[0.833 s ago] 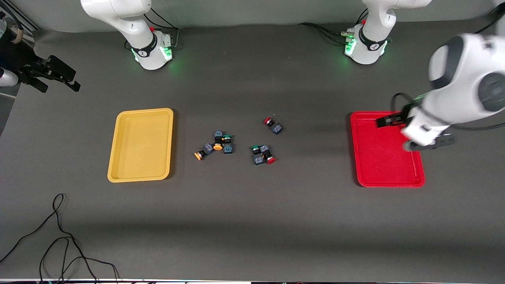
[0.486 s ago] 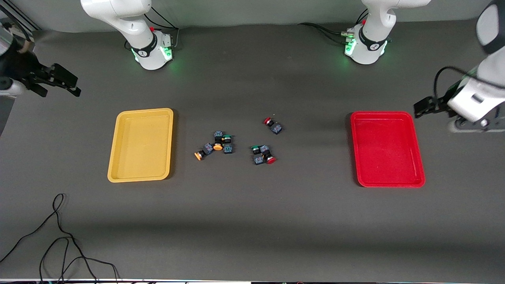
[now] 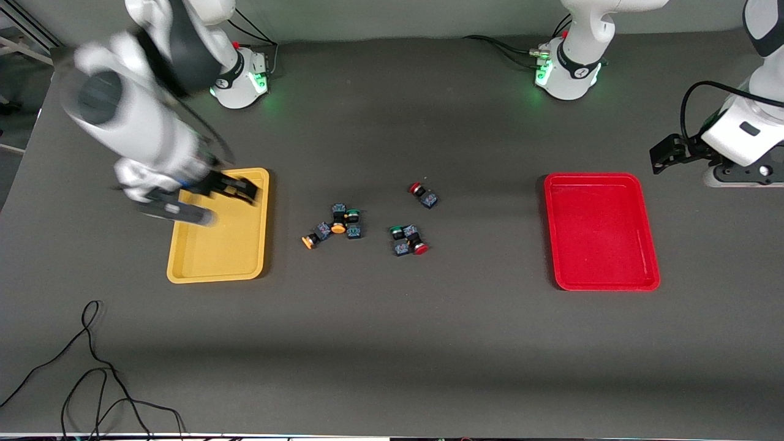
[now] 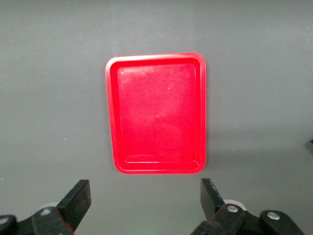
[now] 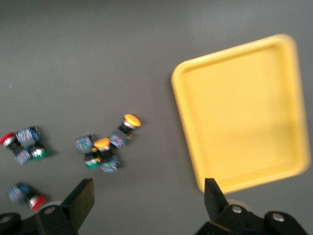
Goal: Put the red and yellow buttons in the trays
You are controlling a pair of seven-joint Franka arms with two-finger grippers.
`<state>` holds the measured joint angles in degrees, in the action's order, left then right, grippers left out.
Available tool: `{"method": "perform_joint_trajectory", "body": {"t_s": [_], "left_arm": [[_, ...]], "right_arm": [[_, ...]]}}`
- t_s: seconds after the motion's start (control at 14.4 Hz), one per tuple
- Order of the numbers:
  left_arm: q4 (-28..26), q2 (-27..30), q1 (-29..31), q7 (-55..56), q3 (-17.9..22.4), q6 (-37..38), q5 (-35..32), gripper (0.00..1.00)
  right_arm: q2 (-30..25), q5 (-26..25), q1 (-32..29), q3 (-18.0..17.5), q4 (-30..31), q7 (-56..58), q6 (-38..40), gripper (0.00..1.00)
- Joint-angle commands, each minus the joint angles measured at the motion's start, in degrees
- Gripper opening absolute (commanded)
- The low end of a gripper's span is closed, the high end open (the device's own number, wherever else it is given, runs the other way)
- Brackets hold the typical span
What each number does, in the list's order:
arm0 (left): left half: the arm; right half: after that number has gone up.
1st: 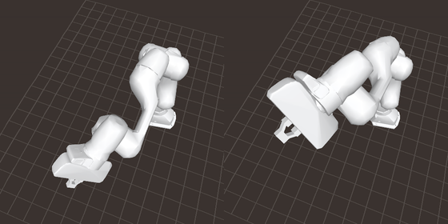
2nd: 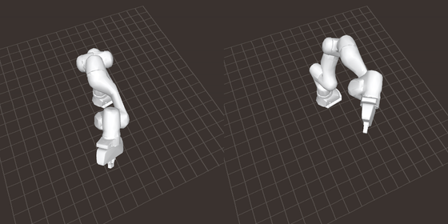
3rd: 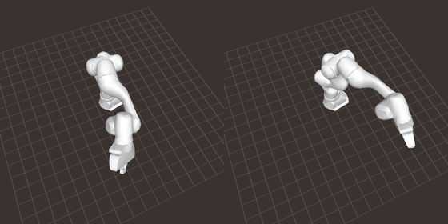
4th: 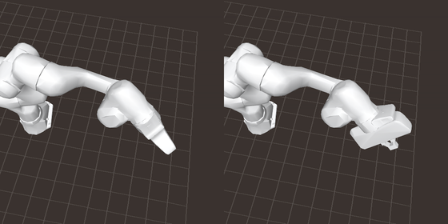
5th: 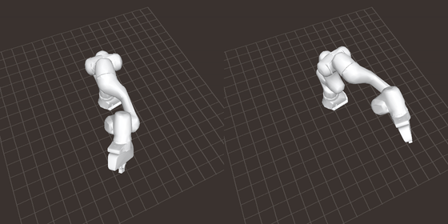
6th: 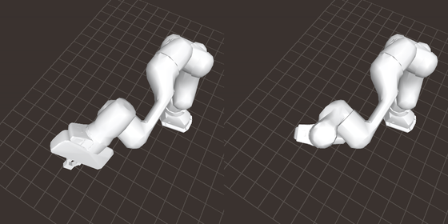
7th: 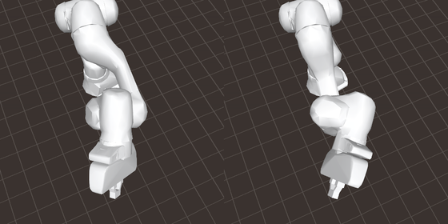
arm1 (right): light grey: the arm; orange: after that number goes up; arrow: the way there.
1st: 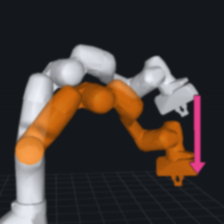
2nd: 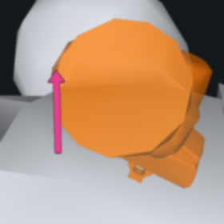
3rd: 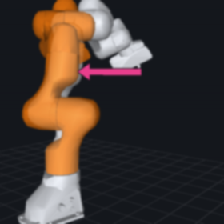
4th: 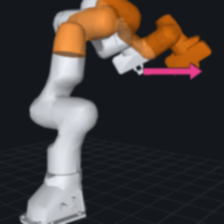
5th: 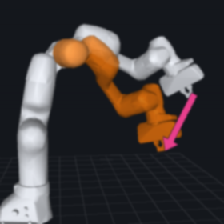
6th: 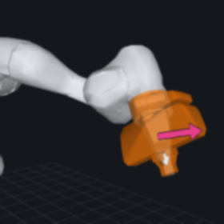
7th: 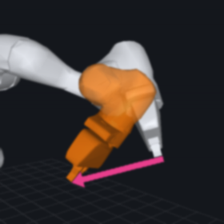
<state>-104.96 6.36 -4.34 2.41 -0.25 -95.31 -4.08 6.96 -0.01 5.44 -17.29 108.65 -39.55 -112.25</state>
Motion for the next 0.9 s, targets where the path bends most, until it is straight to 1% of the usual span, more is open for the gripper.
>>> {"method": "perform_joint_trajectory", "body": {"t_s": [0.0, 0.07, 0.14, 0.28, 0.42, 0.56, 0.62, 0.69, 0.76, 0.83], "left_arm": [[0.11, -0.82, -5.48, 8.97, -0.37, 2.32, -0.5, 1.0], [-0.33, -1.43, -8.29, 12.84, -0.37, 2.23, -0.5, 1.0], [-0.95, -2.4, -11.37, 16.1, -0.46, 1.54, -0.41, 1.0], [-2.09, -5.12, -16.56, 23.3, -0.54, -0.92, 1.08, 1.0], [-4.63, -7.75, -21.83, 33.57, -0.63, -6.87, 3.01, 1.0], [-6.66, -12.23, -27.72, 46.13, -1.07, -14.17, 3.2, 1.0], [-6.93, -15.38, -30.7, 53.15, -1.16, -17.77, 3.2, 1.0], [-7.02, -18.63, -33.17, 58.88, -1.25, -20.68, 3.2, 1.0], [-7.02, -21.63, -35.46, 64.16, -1.25, -24.28, 3.2, 1.0], [-7.1, -24.44, -36.78, 67.26, -1.25, -26.66, 3.2, 1.0]], "right_arm": [[7.6, -0.96, 1.67, -1.78, 4.72, -10.43, -11.89, 1.0], [10.85, -1.31, 3.6, -1.78, 4.91, -13.16, -15.51, 1.0], [13.23, -1.66, 4.23, -1.78, 5.08, -15.27, -17.63, 1.0], [17.19, -3.94, 4.49, -1.78, 5.61, -19.05, -20.97, 1.0], [20.97, -7.71, 5.28, -1.78, 6.75, -23.97, -24.75, 1.0], [22.22, -10.62, 5.29, -1.7, 8.33, -26.36, -27.04, 1.0], [22.48, -10.8, 5.2, -1.7, 8.86, -26.72, -28.19, 0.99], [23.01, -10.89, 5.2, -1.61, 8.95, -26.72, -29.24, 0.97], [23.54, -10.89, 5.2, -1.52, 9.04, -26.72, -30.21, 0.89], [23.71, -10.89, 5.2, -1.52, 9.13, -26.72, -31.0, 0.68]]}}
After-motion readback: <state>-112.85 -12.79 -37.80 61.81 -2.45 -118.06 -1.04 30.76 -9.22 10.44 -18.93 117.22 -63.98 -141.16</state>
